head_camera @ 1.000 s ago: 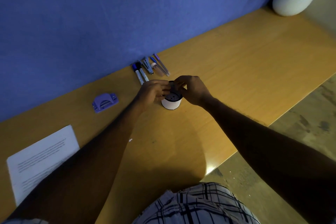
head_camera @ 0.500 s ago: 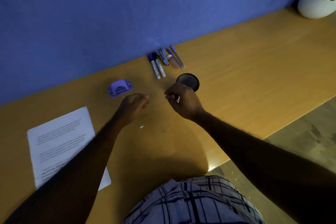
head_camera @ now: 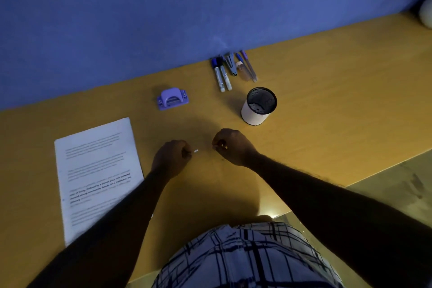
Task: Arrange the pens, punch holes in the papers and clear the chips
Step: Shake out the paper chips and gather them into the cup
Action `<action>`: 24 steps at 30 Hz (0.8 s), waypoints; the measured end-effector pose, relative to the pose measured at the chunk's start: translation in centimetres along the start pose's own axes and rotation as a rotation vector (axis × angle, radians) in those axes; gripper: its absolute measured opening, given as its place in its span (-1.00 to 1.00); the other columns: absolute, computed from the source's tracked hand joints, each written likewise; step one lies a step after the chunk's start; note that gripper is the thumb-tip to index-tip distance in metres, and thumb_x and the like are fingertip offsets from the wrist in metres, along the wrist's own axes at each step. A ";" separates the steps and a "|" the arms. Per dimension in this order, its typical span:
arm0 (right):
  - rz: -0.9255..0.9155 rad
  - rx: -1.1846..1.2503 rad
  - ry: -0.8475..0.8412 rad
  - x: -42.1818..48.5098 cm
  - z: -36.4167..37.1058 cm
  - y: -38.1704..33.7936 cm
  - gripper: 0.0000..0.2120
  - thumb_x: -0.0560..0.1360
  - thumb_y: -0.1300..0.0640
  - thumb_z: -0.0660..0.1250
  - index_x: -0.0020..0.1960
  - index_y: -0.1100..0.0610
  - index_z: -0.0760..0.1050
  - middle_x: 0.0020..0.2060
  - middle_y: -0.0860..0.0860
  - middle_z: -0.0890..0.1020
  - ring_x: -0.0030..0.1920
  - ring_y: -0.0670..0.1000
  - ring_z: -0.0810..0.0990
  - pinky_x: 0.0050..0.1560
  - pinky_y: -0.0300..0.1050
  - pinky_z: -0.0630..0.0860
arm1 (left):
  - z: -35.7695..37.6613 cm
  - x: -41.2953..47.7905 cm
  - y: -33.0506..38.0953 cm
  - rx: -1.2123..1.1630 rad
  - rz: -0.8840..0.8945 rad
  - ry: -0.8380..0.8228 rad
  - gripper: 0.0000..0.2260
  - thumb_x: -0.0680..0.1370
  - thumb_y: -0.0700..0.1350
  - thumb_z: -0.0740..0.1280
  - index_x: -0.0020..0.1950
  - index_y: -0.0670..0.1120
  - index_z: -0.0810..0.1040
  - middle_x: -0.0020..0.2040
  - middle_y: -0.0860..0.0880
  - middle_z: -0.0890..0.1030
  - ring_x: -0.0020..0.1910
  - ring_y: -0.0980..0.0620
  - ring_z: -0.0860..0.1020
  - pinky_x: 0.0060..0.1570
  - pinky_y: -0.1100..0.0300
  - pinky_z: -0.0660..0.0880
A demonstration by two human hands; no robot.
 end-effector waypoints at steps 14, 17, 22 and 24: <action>0.052 -0.025 -0.075 0.5 1.2 0.4 -0.86 0.51 0.19 0.36 0.06 0.11 0.60 0.00 0.01 0.61 -0.10 -0.06 0.54 -0.10 -0.14 0.56 | 1.1 1.2 1.1 0.080 -0.045 0.056 -0.87 0.52 -0.05 0.37 0.02 -0.03 0.62 0.01 0.02 0.61 -0.02 0.02 0.57 -0.11 0.16 0.45; 0.042 -0.057 -0.085 1.1 1.6 -0.1 -0.85 0.51 0.19 0.34 0.06 0.11 0.60 0.01 0.02 0.61 -0.04 0.00 0.55 -0.06 -0.09 0.56 | 0.9 1.7 0.6 0.067 -0.042 -0.009 -0.88 0.53 -0.05 0.36 0.02 -0.04 0.61 0.01 0.00 0.61 -0.03 0.02 0.57 -0.13 0.16 0.44; 0.033 -0.098 -0.092 2.0 2.4 -0.9 -0.84 0.51 0.17 0.35 0.08 0.15 0.58 0.03 0.06 0.60 0.03 0.04 0.54 -0.01 -0.06 0.56 | -1.1 1.9 -1.7 -0.145 -0.080 0.040 -0.86 0.55 -0.12 0.36 0.03 -0.16 0.62 -0.05 -0.07 0.64 -0.09 0.04 0.57 -0.02 0.10 0.53; 0.019 -0.109 -0.096 2.3 2.9 -1.2 -0.83 0.51 0.14 0.37 0.09 0.15 0.58 0.05 0.07 0.59 0.06 0.04 0.53 0.02 -0.04 0.57 | -1.8 1.8 -2.4 -0.206 -0.106 0.071 -0.87 0.55 -0.14 0.36 0.00 -0.19 0.61 -0.15 -0.03 0.60 -0.17 0.11 0.53 -0.10 0.19 0.49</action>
Point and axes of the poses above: each hand's wrist, its own x-axis towards the middle knuckle, its own z-axis out of the palm, y = z × x, the point moved 4 cm from there along x, towards the middle knuckle
